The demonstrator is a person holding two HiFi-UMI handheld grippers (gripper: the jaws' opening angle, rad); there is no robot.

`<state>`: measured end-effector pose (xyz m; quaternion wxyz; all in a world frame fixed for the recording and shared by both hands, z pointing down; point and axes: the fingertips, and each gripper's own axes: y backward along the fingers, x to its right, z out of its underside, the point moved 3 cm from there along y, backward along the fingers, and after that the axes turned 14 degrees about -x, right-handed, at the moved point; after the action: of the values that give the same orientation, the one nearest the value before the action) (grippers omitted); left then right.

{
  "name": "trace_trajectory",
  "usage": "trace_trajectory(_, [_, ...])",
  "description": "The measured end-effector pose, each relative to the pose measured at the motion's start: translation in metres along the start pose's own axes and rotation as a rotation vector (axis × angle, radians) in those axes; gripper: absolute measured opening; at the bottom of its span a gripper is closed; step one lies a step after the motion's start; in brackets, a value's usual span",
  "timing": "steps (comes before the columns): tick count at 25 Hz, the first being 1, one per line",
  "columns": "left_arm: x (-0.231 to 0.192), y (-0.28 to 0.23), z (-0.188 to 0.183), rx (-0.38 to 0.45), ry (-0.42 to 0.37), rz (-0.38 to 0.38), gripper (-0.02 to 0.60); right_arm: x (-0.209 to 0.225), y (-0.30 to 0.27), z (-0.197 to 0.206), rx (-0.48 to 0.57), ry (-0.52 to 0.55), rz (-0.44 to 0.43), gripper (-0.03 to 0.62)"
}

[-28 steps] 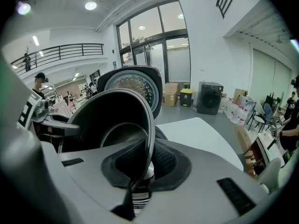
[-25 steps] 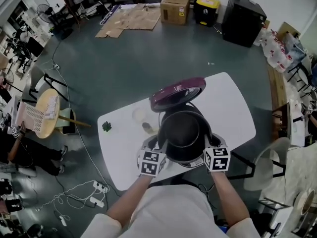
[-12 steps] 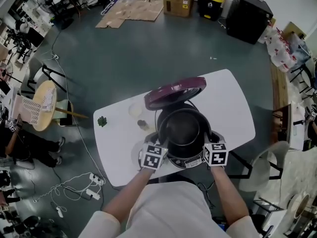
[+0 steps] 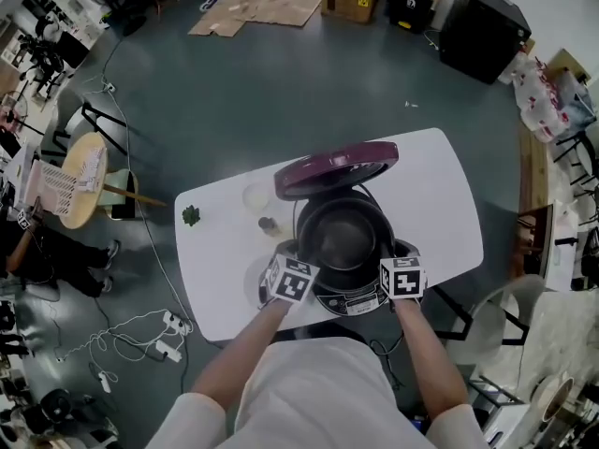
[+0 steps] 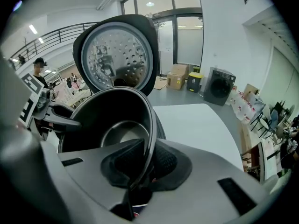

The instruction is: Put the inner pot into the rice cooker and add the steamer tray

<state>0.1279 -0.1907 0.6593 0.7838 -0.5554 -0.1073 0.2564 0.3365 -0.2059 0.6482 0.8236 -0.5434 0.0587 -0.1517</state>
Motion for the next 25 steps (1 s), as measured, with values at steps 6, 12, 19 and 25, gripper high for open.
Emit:
trace_trajectory(6, [-0.005, -0.015, 0.004, -0.037, -0.008, -0.036, 0.155, 0.001, -0.018, -0.004, -0.020, 0.022, -0.002, 0.057])
trace_trajectory(12, [-0.007, -0.027, 0.011, -0.063, -0.018, -0.112, 0.173, 0.002, -0.026, -0.009, -0.018, 0.067, -0.021, 0.057])
trace_trajectory(19, [-0.010, -0.035, 0.014, -0.065, -0.018, -0.166, 0.215, 0.003, -0.031, -0.013, -0.023, 0.086, -0.061, 0.064])
trace_trajectory(25, [-0.020, -0.042, 0.020, -0.065, 0.021, -0.180, 0.280, 0.002, -0.042, -0.012, -0.054, 0.103, -0.040, 0.066])
